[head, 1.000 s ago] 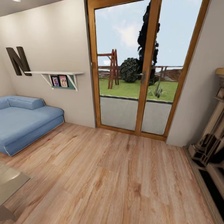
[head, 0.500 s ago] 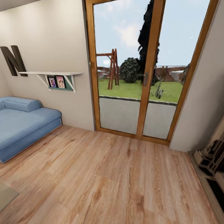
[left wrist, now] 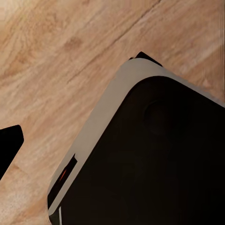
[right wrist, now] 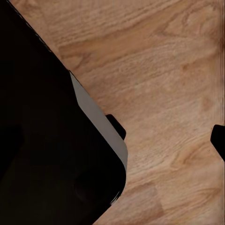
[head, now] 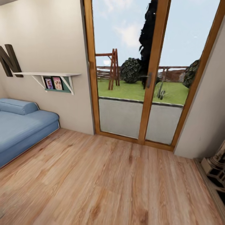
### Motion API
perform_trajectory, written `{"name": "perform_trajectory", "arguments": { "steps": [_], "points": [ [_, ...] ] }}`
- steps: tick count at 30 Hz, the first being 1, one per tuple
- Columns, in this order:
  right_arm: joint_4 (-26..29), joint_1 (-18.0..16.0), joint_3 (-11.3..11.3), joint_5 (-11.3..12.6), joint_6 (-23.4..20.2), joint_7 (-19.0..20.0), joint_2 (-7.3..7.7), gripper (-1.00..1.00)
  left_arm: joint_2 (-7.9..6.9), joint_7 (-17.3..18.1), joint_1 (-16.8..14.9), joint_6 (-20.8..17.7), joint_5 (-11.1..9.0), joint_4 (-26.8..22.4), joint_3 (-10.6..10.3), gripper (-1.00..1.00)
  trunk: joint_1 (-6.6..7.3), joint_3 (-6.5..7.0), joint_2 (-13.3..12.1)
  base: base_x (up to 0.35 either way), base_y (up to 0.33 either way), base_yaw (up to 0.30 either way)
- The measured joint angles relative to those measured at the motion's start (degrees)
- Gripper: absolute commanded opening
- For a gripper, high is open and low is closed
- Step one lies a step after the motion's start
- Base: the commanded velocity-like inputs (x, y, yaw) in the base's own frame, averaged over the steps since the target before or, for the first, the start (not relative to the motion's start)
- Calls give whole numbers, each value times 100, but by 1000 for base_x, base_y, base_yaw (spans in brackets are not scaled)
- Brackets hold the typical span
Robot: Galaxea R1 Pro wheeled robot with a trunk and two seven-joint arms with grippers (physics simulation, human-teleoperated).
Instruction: Turn on the radio receiver that's on the table in the living room.
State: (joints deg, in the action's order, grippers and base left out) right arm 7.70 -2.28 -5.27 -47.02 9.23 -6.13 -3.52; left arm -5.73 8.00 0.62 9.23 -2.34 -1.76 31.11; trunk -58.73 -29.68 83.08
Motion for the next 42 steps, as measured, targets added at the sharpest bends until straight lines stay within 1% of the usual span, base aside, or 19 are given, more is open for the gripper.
{"name": "perform_trajectory", "arguments": {
  "steps": [10,31,42],
  "points": [
    [3,0,0,0,1,0,0,100,1,-1,0,2,5,0,0,100,0,-32,0,342,0,88],
    [-5,0,0,0,5,-2,0,100,2,-1,0,8,5,0,0,100,0,-183,0,343,-63,161],
    [-5,0,0,0,9,-10,0,100,2,-1,0,6,1,0,0,100,0,-264,0,341,-13,164]
  ]
}}
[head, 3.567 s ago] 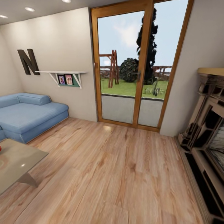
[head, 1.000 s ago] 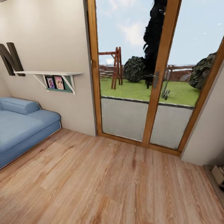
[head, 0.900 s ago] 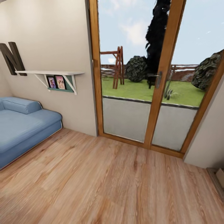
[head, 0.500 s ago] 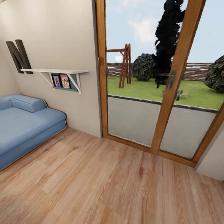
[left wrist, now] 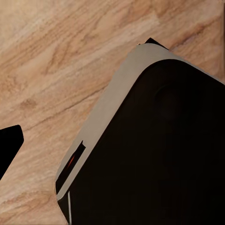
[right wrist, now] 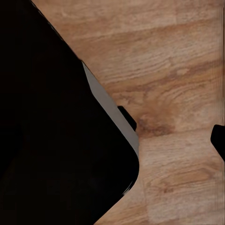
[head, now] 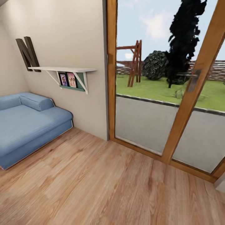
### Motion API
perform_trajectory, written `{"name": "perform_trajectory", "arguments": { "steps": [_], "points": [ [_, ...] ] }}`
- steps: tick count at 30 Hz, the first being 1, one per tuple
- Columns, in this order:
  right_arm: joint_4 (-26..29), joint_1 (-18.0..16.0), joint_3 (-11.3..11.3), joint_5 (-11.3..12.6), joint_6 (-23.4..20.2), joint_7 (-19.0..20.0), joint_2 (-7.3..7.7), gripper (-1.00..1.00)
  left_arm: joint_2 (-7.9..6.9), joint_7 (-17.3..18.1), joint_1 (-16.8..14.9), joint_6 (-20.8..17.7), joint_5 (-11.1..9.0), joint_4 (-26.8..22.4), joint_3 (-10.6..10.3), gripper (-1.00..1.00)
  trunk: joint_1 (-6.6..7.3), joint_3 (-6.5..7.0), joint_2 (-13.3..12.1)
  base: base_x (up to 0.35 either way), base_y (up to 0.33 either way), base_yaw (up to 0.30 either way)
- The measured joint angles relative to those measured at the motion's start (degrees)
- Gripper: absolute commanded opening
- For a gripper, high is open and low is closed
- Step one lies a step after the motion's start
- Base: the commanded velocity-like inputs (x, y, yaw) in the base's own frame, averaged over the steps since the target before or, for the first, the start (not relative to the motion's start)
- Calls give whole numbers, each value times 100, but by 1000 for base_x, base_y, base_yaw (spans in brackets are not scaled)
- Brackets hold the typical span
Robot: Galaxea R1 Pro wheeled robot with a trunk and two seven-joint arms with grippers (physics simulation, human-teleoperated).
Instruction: Turn on the radio receiver that's on the table in the living room.
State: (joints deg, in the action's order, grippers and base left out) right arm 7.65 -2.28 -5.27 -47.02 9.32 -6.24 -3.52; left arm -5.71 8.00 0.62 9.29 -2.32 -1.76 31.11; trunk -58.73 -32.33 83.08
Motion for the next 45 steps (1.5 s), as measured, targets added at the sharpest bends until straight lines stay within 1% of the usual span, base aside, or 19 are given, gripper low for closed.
{"name": "perform_trajectory", "arguments": {
  "steps": [4,8,13,17,24,45],
  "points": [
    [0,0,1,0,0,-2,0,100,0,-3,0,1,-4,0,3,100,0,-29,0,227,0,164],
    [0,0,1,0,11,-8,0,100,13,-8,0,2,-5,0,8,100,0,-59,0,36,0,164],
    [-6,0,8,0,170,-13,0,100,17,-9,0,2,-5,0,3,100,0,-96,0,6,-7,164],
    [-8,0,9,0,198,-17,0,100,5,-5,0,3,-5,0,1,100,0,-125,0,44,-83,164],
    [-9,0,9,0,202,-26,0,100,0,6,0,3,-5,0,0,100,0,-177,0,174,-186,164],
    [-9,0,4,0,202,-27,-7,100,0,26,0,3,-4,-7,0,100,0,-331,0,239,-234,168]
  ]
}}
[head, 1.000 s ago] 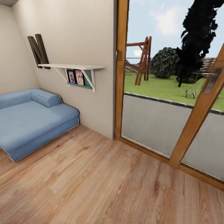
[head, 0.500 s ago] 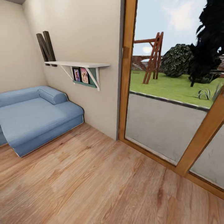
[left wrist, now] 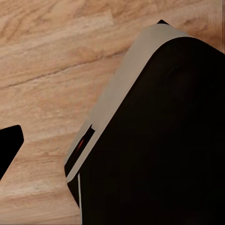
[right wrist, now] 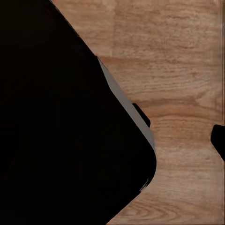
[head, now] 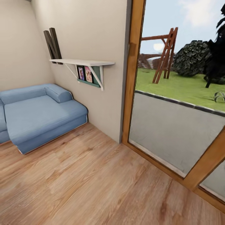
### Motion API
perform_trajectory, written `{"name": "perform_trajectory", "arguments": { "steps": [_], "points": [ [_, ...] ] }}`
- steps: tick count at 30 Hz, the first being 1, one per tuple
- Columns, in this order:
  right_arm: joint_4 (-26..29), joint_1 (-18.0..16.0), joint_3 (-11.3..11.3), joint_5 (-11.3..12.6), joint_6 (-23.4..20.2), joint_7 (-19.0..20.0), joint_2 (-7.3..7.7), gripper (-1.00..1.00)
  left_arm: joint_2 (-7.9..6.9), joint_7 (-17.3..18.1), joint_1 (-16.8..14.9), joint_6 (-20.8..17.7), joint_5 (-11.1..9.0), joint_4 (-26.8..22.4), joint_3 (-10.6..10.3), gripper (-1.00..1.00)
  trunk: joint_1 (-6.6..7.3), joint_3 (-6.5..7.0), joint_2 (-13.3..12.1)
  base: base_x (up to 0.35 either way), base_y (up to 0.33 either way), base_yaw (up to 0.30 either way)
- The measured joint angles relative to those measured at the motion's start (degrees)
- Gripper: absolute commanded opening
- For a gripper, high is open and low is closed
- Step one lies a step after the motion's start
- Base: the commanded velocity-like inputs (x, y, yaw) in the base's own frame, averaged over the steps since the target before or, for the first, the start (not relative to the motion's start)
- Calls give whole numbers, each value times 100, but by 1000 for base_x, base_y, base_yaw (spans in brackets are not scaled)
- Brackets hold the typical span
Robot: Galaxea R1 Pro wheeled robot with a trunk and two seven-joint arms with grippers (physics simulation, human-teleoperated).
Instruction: Turn on the radio receiver that's on the table in the living room.
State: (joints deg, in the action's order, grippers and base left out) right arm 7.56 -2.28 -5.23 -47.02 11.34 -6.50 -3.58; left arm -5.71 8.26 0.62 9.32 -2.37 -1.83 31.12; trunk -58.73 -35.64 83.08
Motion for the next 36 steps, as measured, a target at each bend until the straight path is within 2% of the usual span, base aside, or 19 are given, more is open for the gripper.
{"name": "perform_trajectory", "arguments": {
  "steps": [14,36],
  "points": [
    [0,0,3,8,0,0,2,100,-14,-6,0,0,-5,7,14,100,0,-103,0,215,-203,182],
    [0,0,5,15,0,-7,7,100,-18,-26,0,0,-9,7,24,100,0,-265,0,5,-5,183]
  ]
}}
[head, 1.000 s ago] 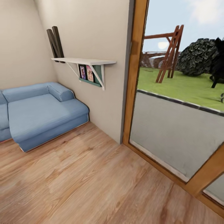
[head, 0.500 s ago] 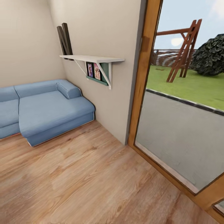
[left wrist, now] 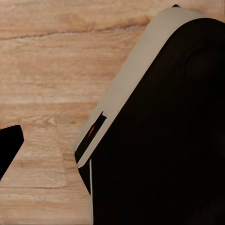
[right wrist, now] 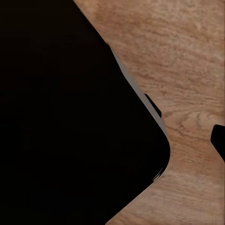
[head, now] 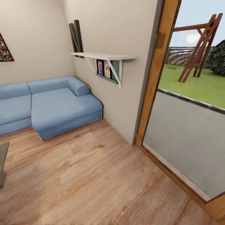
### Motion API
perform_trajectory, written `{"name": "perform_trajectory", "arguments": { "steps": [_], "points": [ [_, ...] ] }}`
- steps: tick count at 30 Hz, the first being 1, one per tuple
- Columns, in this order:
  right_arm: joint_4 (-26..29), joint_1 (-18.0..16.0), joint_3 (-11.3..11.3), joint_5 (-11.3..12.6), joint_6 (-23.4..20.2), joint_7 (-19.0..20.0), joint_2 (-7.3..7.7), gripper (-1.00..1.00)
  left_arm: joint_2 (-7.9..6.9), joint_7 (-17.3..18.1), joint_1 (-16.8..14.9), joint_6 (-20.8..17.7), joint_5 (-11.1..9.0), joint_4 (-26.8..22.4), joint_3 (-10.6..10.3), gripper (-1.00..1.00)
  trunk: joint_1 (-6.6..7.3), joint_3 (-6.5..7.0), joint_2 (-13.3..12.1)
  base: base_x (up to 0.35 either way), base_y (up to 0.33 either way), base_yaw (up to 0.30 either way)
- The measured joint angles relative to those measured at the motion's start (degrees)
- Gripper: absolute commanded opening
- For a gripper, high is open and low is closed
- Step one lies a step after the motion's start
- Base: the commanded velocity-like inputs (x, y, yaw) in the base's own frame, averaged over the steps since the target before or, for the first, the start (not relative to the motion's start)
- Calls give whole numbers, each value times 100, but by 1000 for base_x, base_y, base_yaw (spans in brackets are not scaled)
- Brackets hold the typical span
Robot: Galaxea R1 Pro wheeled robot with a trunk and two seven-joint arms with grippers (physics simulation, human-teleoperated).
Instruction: Turn on the radio receiver that's on the table in the living room.
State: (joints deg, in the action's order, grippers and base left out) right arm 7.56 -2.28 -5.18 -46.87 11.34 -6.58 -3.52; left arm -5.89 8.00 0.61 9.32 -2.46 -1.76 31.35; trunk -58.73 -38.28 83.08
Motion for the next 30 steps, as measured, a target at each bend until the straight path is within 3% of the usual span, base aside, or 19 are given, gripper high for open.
{"name": "perform_trajectory", "arguments": {
  "steps": [6,30],
  "points": [
    [0,0,0,-4,0,1,0,100,-6,29,0,7,0,-6,1,100,0,-44,0,134,-37,183],
    [0,0,0,-3,1,-1,0,100,0,44,0,9,0,-53,-6,100,0,-221,0,336,-23,183]
  ]
}}
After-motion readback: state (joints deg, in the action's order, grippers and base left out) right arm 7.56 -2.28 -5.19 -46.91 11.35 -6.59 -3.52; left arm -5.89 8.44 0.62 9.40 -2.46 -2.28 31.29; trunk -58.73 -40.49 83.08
